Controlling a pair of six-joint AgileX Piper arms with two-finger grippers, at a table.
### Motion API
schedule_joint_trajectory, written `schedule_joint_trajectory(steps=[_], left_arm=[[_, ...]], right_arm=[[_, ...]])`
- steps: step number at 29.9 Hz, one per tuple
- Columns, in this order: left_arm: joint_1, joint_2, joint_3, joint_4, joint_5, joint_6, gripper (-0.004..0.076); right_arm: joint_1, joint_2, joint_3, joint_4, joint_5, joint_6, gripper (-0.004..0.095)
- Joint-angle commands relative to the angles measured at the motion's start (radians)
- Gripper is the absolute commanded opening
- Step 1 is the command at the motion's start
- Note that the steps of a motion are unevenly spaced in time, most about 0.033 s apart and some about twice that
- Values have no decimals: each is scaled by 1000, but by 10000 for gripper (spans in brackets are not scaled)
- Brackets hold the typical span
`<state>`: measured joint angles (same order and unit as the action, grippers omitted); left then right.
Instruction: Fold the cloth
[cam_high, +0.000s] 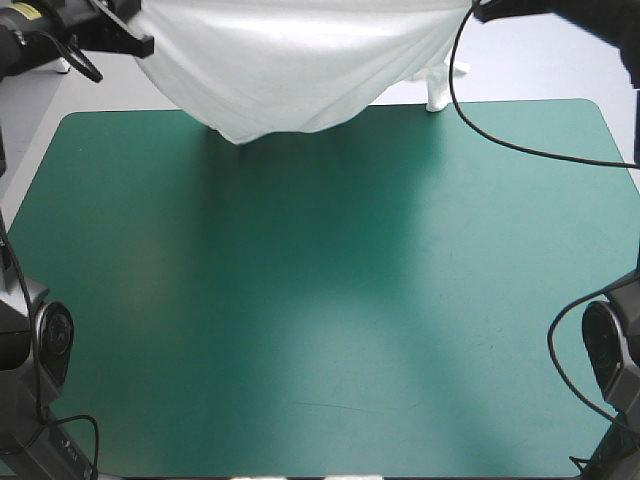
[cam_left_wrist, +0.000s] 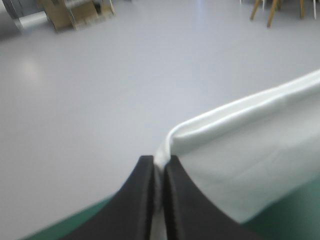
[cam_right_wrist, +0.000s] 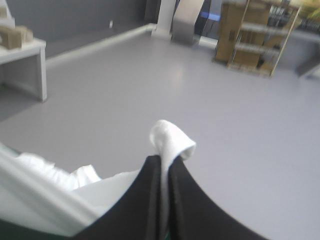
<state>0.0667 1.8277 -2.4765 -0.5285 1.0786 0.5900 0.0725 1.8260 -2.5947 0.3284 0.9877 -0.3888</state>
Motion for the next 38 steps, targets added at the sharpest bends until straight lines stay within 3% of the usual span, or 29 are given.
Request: schedule_joint_trajectory(steps=[1, 12, 19, 24, 38], left_arm=[[-2, -44, 131, -14, -63, -12, 19], [-2, -59, 494, 6, -66, -34, 19], [-2, -247, 882, -11, -176, 16, 19], [-2, -358, 1083, -38, -198, 40, 19], [-2, -663, 1536, -93, -191, 52, 19]], right_arm=[[-10, -39, 135, 2, -48, 4, -15], [-10, -88, 550, 19, -64, -8, -15], [-10, -318, 1003, 13, -214, -25, -15], [-10, -472, 1279, 20, -289, -25, -15], [-10, -820, 1727, -7, -264, 36, -16]])
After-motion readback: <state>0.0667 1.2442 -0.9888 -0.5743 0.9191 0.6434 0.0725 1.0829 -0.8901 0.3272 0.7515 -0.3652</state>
